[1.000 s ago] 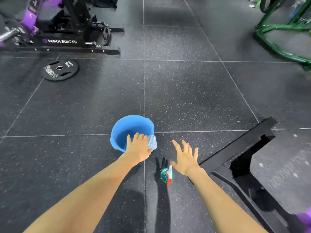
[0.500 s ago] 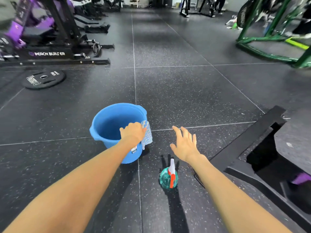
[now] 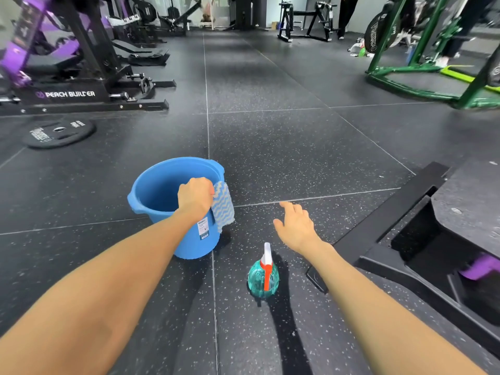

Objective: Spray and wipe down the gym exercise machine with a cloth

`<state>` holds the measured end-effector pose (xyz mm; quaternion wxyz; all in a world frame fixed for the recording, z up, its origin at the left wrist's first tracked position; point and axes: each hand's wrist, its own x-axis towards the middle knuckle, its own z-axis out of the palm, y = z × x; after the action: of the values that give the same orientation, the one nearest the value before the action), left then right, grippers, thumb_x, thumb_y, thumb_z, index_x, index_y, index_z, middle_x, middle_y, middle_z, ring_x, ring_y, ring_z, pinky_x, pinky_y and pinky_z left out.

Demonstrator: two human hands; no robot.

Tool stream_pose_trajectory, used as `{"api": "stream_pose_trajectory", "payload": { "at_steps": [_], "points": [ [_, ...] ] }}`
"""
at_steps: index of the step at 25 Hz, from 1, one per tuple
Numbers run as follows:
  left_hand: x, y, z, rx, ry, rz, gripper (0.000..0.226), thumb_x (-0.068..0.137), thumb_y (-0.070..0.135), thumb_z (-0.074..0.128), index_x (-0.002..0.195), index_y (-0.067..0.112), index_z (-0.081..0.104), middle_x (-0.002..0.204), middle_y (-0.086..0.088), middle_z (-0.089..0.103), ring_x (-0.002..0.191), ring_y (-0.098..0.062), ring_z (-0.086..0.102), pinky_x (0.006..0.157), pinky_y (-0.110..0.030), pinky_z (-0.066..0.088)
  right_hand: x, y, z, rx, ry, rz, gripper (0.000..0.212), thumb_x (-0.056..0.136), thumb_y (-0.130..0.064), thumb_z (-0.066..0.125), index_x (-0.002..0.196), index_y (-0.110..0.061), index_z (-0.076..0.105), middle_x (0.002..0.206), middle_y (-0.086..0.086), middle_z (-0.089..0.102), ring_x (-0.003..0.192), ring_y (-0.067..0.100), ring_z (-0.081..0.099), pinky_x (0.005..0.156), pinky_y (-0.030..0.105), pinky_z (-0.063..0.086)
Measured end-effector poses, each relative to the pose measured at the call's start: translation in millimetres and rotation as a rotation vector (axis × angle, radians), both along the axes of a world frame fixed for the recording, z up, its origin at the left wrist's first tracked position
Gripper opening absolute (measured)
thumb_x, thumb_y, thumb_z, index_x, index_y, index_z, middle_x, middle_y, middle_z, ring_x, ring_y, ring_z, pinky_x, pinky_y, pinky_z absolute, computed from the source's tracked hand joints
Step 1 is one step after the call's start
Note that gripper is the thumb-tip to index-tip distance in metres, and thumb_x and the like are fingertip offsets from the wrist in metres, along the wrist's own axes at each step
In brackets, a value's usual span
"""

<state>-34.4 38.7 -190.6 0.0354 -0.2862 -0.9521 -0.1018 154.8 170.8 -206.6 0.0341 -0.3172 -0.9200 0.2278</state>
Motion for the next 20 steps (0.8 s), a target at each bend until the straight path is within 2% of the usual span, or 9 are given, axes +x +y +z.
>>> {"api": "stream_pose_trajectory", "payload": {
  "at_steps": [3, 6, 9, 11, 12, 14, 16, 18, 20],
  "points": [
    [4, 8, 11, 0.295, -0.084, -0.07, 0.014, 0.086, 0.003, 0.053, 0.08, 0.007, 0.064, 0.083, -0.01, 0.063, 0.078, -0.026, 0.053, 0.07, -0.033, 0.042, -2, 2, -3, -0.074, 0.045, 0.013, 0.053, 0.1, -0.028, 0.042, 0.148, -0.017, 0.023, 0.147, 0.013, 0.031, 0.131, 0.032, 0.032, 0.108, 0.044, 0.029],
    [28, 22, 30, 0.61, -0.304, -0.196, 0.014, 0.089, 0.004, 0.052, 0.079, 0.012, 0.056, 0.082, -0.001, 0.057, 0.075, -0.015, 0.048, 0.07, -0.024, 0.04, -8, -5, 2, -0.429, 0.265, -0.047, 0.054, 0.1, -0.036, 0.04, 0.149, -0.026, 0.02, 0.148, 0.008, 0.034, 0.128, 0.03, 0.041, 0.106, 0.043, 0.036],
    [56, 40, 47, 0.757, -0.794, -0.241, 0.023, 0.089, 0.0, 0.046, 0.076, 0.017, 0.052, 0.073, 0.003, 0.049, 0.067, -0.012, 0.044, 0.06, -0.023, 0.035, -17, -9, 12, -0.932, 0.508, -0.148, 0.05, 0.101, -0.045, 0.035, 0.147, -0.028, 0.024, 0.139, -0.001, 0.048, 0.12, 0.022, 0.053, 0.083, 0.033, 0.051],
    [72, 49, 46, 0.761, -1.11, -0.285, 0.022, 0.09, -0.003, 0.043, 0.08, 0.015, 0.051, 0.075, 0.0, 0.05, 0.068, -0.014, 0.049, 0.062, -0.025, 0.04, -18, -8, 11, -0.961, 0.625, -0.203, 0.042, 0.1, -0.041, 0.04, 0.135, -0.018, 0.04, 0.125, 0.005, 0.06, 0.109, 0.023, 0.061, 0.083, 0.038, 0.054],
    [77, 52, 43, 0.736, -1.2, -0.329, 0.02, 0.09, -0.004, 0.042, 0.084, 0.014, 0.052, 0.079, -0.003, 0.052, 0.071, -0.016, 0.053, 0.064, -0.026, 0.044, -15, -5, 10, -0.844, 0.645, -0.243, 0.038, 0.1, -0.037, 0.043, 0.129, -0.011, 0.046, 0.118, 0.008, 0.063, 0.107, 0.025, 0.062, 0.089, 0.041, 0.052],
    [84, 57, 30, 0.613, -1.226, -0.419, 0.022, 0.091, -0.004, 0.041, 0.099, 0.011, 0.054, 0.097, -0.006, 0.06, 0.084, -0.017, 0.062, 0.071, -0.026, 0.05, -1, 7, 4, -0.601, 0.619, -0.335, 0.03, 0.099, -0.024, 0.044, 0.122, -0.005, 0.05, 0.112, 0.01, 0.063, 0.104, 0.027, 0.06, 0.088, 0.033, 0.046],
    [84, 57, 9, 0.38, -1.016, -0.443, 0.034, 0.093, -0.005, 0.041, 0.12, 0.012, 0.052, 0.123, -0.006, 0.059, 0.103, -0.017, 0.06, 0.082, -0.028, 0.049, 19, 19, -1, -0.471, 0.576, -0.429, 0.028, 0.099, -0.017, 0.044, 0.124, -0.005, 0.048, 0.106, 0.007, 0.056, 0.098, 0.023, 0.053, 0.077, 0.025, 0.036],
    [78, 51, -17, 0.02, -0.716, -0.418, 0.048, 0.092, -0.007, 0.041, 0.137, 0.009, 0.041, 0.14, -0.011, 0.048, 0.119, -0.022, 0.051, 0.095, -0.033, 0.045, 41, 32, -6, -0.462, 0.55, -0.508, 0.031, 0.099, -0.018, 0.044, 0.128, -0.007, 0.042, 0.106, 0.006, 0.052, 0.096, 0.023, 0.049, 0.075, 0.023, 0.032],
    [74, 39, -42, -0.409, -0.654, -0.434, 0.063, 0.091, -0.002, 0.048, 0.149, 0.01, 0.026, 0.151, -0.014, 0.035, 0.132, -0.028, 0.042, 0.107, -0.038, 0.04, 58, 40, -13, -0.488, 0.529, -0.583, 0.034, 0.1, -0.019, 0.044, 0.13, -0.006, 0.036, 0.112, 0.011, 0.054, 0.092, 0.022, 0.048, 0.074, 0.026, 0.034]
  ]
}}
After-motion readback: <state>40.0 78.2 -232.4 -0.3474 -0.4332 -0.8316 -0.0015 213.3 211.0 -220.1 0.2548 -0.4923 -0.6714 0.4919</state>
